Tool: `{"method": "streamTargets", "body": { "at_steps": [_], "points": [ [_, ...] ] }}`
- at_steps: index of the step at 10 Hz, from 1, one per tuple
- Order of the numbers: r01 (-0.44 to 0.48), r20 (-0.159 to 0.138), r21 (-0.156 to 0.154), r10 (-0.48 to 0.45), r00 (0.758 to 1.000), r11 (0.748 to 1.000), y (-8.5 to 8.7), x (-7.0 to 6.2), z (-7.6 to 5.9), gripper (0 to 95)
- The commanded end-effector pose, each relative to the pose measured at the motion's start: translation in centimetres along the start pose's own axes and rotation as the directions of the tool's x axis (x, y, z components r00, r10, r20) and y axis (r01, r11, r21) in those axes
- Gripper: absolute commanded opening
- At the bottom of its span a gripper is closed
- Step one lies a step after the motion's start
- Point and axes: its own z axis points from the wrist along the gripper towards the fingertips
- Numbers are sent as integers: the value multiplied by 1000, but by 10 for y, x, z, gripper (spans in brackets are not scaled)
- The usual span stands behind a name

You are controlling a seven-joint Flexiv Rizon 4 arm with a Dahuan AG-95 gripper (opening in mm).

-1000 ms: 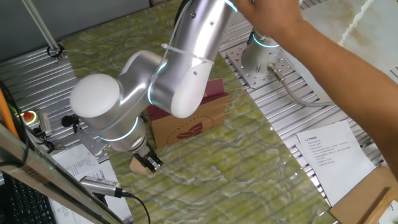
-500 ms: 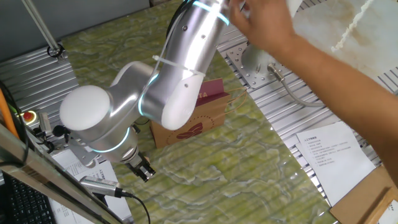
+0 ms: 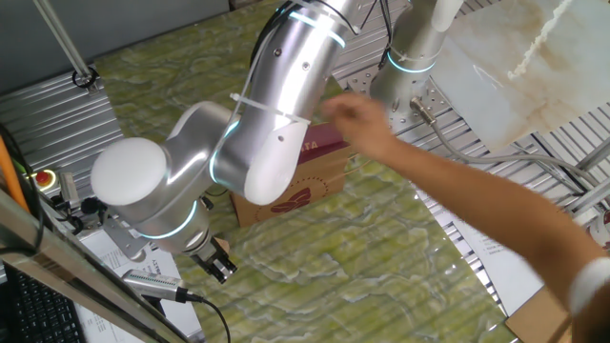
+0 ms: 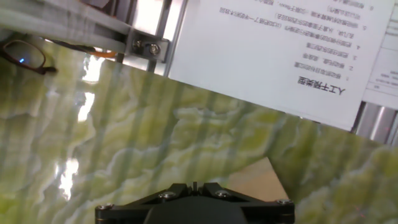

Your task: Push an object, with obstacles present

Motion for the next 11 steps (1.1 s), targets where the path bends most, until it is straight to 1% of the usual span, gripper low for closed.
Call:
{"method": "streamTargets", "body": {
  "at_steps": [1,3,5,7,11],
  "points": [
    [1,-4,1,-1,1000,1000,0,0,0,0],
    [3,-7,-9,-3,1000,1000,1,-1,2,0],
    [4,-9,-6,-4,1000,1000,3,-3,8,0],
    [5,0,-5,-5,1000,1000,-1,-5,16,0],
    [4,3,-2,-4,1000,1000,-4,-7,26,0]
  ]
}}
